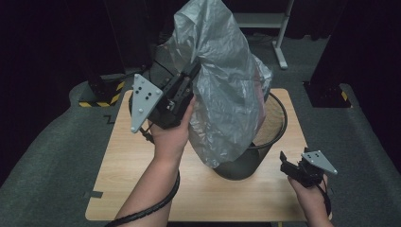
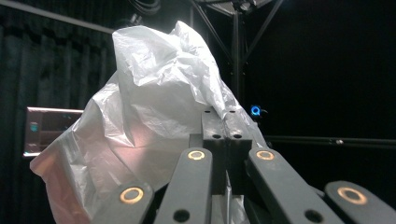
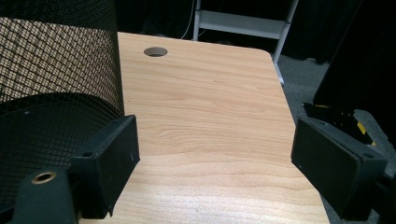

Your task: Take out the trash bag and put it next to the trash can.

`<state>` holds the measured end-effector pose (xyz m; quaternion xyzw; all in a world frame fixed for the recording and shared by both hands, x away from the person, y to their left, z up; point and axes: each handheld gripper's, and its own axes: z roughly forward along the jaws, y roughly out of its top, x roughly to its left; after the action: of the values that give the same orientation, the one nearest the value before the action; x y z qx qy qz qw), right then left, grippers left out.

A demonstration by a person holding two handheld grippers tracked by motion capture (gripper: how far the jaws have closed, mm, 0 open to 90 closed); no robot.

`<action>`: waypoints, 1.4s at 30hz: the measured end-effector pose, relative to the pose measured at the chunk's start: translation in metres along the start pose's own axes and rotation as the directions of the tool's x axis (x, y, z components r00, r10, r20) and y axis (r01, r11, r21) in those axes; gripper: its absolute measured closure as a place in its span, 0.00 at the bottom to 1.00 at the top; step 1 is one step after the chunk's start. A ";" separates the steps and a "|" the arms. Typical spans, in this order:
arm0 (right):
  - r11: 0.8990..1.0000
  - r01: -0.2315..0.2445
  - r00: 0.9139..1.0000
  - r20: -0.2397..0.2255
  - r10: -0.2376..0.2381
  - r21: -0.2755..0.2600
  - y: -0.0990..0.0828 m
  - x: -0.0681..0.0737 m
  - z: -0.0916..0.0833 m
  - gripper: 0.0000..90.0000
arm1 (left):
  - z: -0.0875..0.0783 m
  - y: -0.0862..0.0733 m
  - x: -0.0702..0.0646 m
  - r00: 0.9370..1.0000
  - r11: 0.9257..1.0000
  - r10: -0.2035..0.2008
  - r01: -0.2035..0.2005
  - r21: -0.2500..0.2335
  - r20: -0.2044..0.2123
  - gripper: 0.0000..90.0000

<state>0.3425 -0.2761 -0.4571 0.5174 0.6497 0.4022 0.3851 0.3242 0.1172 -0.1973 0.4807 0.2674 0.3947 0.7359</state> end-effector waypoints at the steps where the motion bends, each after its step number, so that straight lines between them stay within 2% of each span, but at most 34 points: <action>1: 1.000 0.003 1.000 -0.001 -0.003 0.001 0.000 0.001 0.000 0.17 | -0.002 0.002 0.002 1.000 1.000 0.004 -0.004 -0.004 -0.007 0.99; 7: 1.000 0.021 1.000 -0.005 -0.021 0.017 -0.002 0.005 0.002 0.17 | -0.017 0.014 0.017 0.999 1.000 -0.003 0.003 -0.015 -0.052 0.99; 14: 0.998 0.050 0.998 -0.036 -0.048 0.049 -0.008 0.014 0.010 0.17 | -0.042 0.028 0.035 0.995 1.000 0.004 -0.007 -0.025 -0.099 0.99; 18: 0.996 0.080 0.996 -0.040 -0.079 0.048 -0.008 0.019 0.011 0.17 | -0.062 0.037 0.048 0.991 1.000 0.005 -0.008 -0.025 -0.133 0.99; 24: 0.994 0.092 0.995 -0.043 -0.090 0.052 -0.008 0.022 0.013 0.17 | -0.083 0.045 0.063 0.984 0.999 0.028 -0.031 -0.015 -0.175 0.99; 28: 0.994 0.086 0.996 -0.042 -0.084 0.061 -0.009 0.020 0.015 0.17 | -0.092 0.042 0.073 0.979 0.999 0.034 -0.034 0.002 -0.201 0.99; 34: 0.994 0.074 0.996 -0.048 -0.070 0.080 -0.012 0.018 0.019 0.17 | -0.099 0.031 0.085 0.972 0.999 0.031 -0.025 0.028 -0.231 0.99; 42: 0.994 0.074 0.996 -0.056 -0.070 0.085 -0.013 0.016 0.019 0.17 | -0.099 0.007 0.093 0.969 0.997 0.027 -0.008 0.077 -0.245 0.99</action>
<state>0.3525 -0.2595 -0.4778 0.4991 0.6949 0.3728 0.3592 0.2958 0.2456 -0.2314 0.4579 0.3668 0.4474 0.6750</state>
